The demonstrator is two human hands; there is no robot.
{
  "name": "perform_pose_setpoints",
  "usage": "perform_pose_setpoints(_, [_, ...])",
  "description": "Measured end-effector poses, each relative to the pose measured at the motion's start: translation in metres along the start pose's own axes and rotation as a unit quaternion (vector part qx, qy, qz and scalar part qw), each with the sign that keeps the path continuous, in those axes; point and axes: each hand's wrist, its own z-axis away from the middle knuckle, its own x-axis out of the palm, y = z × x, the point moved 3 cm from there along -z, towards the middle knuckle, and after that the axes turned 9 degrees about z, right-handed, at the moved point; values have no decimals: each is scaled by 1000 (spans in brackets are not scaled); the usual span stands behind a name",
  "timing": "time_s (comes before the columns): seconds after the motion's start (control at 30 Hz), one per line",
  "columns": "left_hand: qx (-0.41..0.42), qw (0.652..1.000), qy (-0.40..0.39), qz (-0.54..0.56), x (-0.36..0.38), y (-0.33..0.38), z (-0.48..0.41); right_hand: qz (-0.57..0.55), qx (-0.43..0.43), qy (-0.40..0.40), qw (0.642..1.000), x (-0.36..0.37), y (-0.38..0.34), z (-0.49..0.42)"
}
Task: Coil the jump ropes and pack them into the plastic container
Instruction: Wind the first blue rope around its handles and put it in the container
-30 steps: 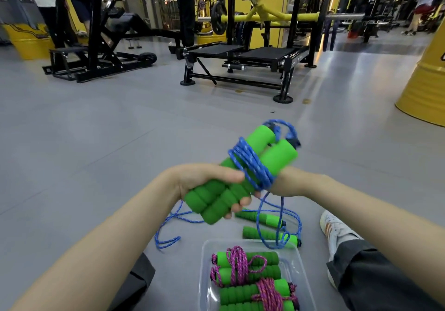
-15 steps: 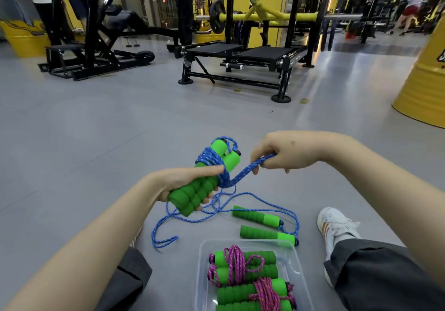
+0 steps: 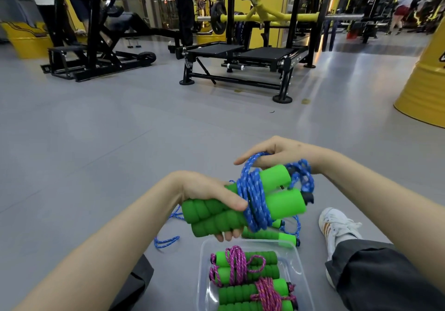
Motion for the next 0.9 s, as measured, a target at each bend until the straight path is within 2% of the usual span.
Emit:
perform_pose_setpoints(0.1, [115,988,-5,105,-9,-1,4,1,34,29,999,7,11,2])
perform_pose_setpoints(0.17, [188,968,5,166,-14,3,7,-43,52,51,996,14,13,-5])
perform_pose_setpoints(0.27, [244,938,60,237,-19,6,9,-44,49,84,994,16,9,-17])
perform_pose_setpoints(0.43, [262,905,196,272,-30,6,7,-104,86,75,988,12,9,-23])
perform_pose_setpoints(0.53, [267,881,259,294,-35,7,5,-104,120,158,975,6,9,-26])
perform_pose_setpoints(0.6, [267,875,271,302,-34,8,3,-98,121,193,969,1,7,-24])
perform_pose_setpoints(0.77, [267,871,284,299,-37,6,6,-123,130,191,965,-5,-1,-18])
perform_pose_setpoints(0.9, [266,859,312,305,-40,4,8,-230,155,263,924,-4,6,-21])
